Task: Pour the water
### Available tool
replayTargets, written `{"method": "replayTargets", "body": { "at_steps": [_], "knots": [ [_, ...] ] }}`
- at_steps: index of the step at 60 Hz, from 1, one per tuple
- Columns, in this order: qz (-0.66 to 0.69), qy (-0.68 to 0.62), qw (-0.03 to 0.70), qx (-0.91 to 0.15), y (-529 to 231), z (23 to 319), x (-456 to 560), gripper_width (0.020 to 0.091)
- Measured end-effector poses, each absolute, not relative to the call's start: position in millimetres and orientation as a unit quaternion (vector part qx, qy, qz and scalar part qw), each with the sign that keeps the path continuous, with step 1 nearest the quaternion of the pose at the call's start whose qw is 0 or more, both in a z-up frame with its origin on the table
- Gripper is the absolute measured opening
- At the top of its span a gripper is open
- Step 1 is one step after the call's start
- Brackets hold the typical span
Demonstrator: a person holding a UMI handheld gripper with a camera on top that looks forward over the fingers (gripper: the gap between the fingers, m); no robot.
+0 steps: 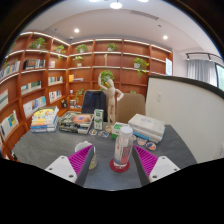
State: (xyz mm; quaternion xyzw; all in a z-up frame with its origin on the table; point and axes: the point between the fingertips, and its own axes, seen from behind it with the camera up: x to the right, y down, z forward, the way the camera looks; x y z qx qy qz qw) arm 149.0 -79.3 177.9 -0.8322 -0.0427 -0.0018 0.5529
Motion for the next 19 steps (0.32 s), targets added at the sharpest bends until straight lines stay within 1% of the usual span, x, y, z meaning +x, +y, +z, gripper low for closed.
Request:
{"method": "replayTargets", "body": {
  "at_steps": [9,19],
  "knots": [
    [0.007,-0.020,0.553,-0.833,-83,185,148,0.0809],
    [0.004,-0.002,0.566,-0.825,-76,198,152,0.0809]
  ]
}}
